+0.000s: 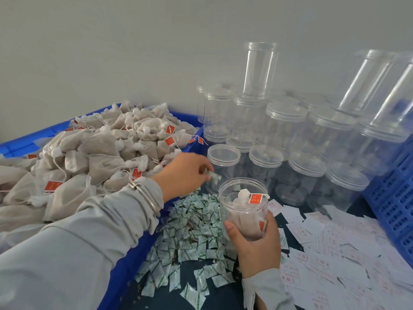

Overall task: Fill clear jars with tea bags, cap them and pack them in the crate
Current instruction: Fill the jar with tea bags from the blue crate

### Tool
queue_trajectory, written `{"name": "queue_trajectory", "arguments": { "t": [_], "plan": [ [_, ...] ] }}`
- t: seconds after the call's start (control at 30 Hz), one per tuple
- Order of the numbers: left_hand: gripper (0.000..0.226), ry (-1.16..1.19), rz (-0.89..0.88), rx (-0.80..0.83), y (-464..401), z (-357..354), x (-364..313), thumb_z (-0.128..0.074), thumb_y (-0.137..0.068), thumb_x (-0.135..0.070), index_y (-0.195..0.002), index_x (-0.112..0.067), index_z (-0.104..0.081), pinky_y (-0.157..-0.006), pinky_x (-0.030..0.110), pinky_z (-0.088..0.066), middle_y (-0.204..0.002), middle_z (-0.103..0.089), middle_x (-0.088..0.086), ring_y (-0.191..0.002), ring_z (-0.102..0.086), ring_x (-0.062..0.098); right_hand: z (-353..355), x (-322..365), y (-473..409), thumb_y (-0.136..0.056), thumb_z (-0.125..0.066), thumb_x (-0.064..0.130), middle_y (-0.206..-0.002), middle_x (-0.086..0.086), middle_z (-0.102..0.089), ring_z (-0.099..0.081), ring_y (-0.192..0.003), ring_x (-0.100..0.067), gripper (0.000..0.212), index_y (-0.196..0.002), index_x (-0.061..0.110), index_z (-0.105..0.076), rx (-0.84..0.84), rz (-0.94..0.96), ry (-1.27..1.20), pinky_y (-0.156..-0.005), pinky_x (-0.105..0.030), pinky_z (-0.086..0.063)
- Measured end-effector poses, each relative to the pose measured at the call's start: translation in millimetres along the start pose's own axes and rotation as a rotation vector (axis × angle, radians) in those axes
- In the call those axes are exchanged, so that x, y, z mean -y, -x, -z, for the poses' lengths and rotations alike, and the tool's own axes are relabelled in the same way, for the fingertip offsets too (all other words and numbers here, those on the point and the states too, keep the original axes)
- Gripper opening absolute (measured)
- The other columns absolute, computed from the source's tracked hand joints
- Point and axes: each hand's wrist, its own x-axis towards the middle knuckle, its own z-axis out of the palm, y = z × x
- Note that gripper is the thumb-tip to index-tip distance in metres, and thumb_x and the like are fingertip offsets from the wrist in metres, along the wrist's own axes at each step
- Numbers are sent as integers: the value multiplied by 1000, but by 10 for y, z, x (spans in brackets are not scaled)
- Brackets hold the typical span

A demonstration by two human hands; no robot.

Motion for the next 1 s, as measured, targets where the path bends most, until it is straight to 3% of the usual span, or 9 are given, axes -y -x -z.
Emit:
{"name": "queue_trajectory", "arguments": {
  "t": [0.07, 0.17, 0.3, 0.43, 0.53, 0.63, 0.73, 0.83, 1.0],
  "plan": [
    [7, 296, 76, -103, -8, 67, -71, -65, -88, -23, -89, -30, -65, -57, 12, -40, -71, -58, -14, -63, -52, 1, -3, 10, -5, -45, -82, 52, -117, -3, -60, -60, -104, -19, 95, -128, 18, -50, -6, -11, -15, -93, -37, -50],
    [9, 673, 97, -2, 73, 105, -217, -69, -85, -17, -85, -26, -68, -63, 16, -48, -68, -63, -6, -64, -55, 7, -11, 4, -6, -51, -89, 39, -116, -3, -60, -60, -104, -19, 88, -127, 18, -51, 4, -25, -14, -91, -38, -51],
    [11, 418, -67, 11, 171, -2, -318, -74, -79, -30, -78, -36, -66, -59, 8, -41, -66, -53, -15, -58, -47, -5, -33, -8, 9, -50, -91, 34, -115, -4, -59, -61, -103, -19, 88, -127, 18, -51, 24, -11, -25, -86, -36, -54],
    [16, 300, -116, -14, 181, -38, -328, -76, -76, -34, -81, -41, -62, -71, 10, -39, -82, -47, -17, -76, -49, -7, -62, 22, 37, -45, -86, 44, -115, -2, -59, -60, -104, -17, 93, -127, 20, -51, 37, 13, -30, -87, -36, -53],
    [20, 380, -48, -7, 176, -29, -326, -68, -79, -45, -95, -39, -60, -74, 7, -41, -95, -55, -15, -87, -53, -3, -54, 51, 46, -49, -90, 43, -117, -4, -60, -62, -101, -14, 95, -130, 17, -49, 57, -3, -82, -79, -17, -53],
    [61, 508, 2, 187, 190, -15, -340, -63, -65, -69, -117, -37, -51, -86, 11, -45, -111, -59, -17, -101, -56, -5, -38, 97, 51, -48, -83, 37, -118, -7, -59, -63, -99, -13, 98, -135, 13, -44, 72, -24, -153, -69, -6, -48],
    [90, 426, -61, 412, 239, -103, -359, -77, -59, -58, -134, -36, -34, -103, 24, -39, -132, -50, -14, -122, -47, -1, -30, 162, 67, -56, -90, 29, -117, -12, -60, -66, -95, -11, 93, -134, 9, -43, 80, -22, -242, -65, -6, -48],
    [100, 451, -90, 426, 248, -153, -369, -86, -60, -41, -141, -32, -27, -108, 29, -37, -136, -47, -11, -127, -43, 0, -19, 160, 67, -63, -86, 17, -123, -14, -57, -64, -98, -5, 91, -138, 7, -37, 103, -36, -268, -69, -8, -50],
    [87, 508, -36, 266, 219, -95, -368, -82, -54, -50, -132, -36, -45, -103, 33, -43, -120, -60, -18, -113, -55, -2, 87, 237, -56, -84, -55, -9, -129, 3, -57, -56, -114, -2, 66, -139, 23, -37, 265, -47, -229, -90, -20, -49]
  ]
}}
